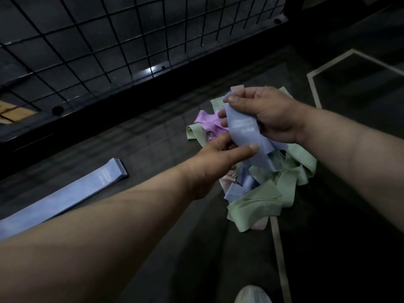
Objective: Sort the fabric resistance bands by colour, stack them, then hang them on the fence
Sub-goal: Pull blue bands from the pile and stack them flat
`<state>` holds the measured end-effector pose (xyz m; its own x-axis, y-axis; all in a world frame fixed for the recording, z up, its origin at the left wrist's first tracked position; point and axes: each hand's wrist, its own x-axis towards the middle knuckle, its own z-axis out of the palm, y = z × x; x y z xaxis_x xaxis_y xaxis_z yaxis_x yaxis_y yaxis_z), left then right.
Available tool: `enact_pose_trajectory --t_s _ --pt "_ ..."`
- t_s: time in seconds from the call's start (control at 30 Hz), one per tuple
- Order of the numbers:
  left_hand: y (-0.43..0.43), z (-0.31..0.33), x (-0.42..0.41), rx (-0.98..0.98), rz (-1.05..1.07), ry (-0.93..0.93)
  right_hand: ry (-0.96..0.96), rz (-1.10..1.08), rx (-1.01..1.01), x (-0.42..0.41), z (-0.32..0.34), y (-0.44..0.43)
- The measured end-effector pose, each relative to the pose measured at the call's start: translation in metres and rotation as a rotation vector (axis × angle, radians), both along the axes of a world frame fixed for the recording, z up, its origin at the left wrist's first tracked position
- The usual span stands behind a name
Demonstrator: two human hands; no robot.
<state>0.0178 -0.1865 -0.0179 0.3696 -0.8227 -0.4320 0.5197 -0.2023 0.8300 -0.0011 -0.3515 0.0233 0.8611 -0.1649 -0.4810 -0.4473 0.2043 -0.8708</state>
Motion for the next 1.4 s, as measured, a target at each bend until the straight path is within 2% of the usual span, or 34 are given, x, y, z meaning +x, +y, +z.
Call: enact_pose_trajectory --t_s 0.2,0.4,0.53,0.7,0.97,1.23,1.4 --pt "0.014 0.001 0.006 -0.015 -0.010 0.091 -0.032 -0.308 0.113 0.019 -0.004 -0.001" --pt "0.052 -0.001 0.021 0.053 -0.046 0.202 -0.036 -0.460 0.107 0.031 -0.010 -0.012" --pt "0.075 -0.002 0.040 0.137 0.030 0.135 -0.048 -0.530 0.013 0.038 -0.012 -0.018" --pt "0.101 -0.010 0.060 0.251 0.124 0.030 -0.068 -0.597 0.046 0.046 -0.007 -0.018" --pt "0.124 -0.022 0.077 0.266 0.326 0.062 -0.057 -0.438 0.039 0.054 0.006 -0.010" --pt "0.138 -0.009 0.086 0.174 0.408 0.145 -0.054 -0.362 0.162 0.061 -0.002 0.014" --pt "0.144 0.001 0.090 0.151 0.447 0.147 0.048 -0.134 0.040 0.061 -0.012 0.041"
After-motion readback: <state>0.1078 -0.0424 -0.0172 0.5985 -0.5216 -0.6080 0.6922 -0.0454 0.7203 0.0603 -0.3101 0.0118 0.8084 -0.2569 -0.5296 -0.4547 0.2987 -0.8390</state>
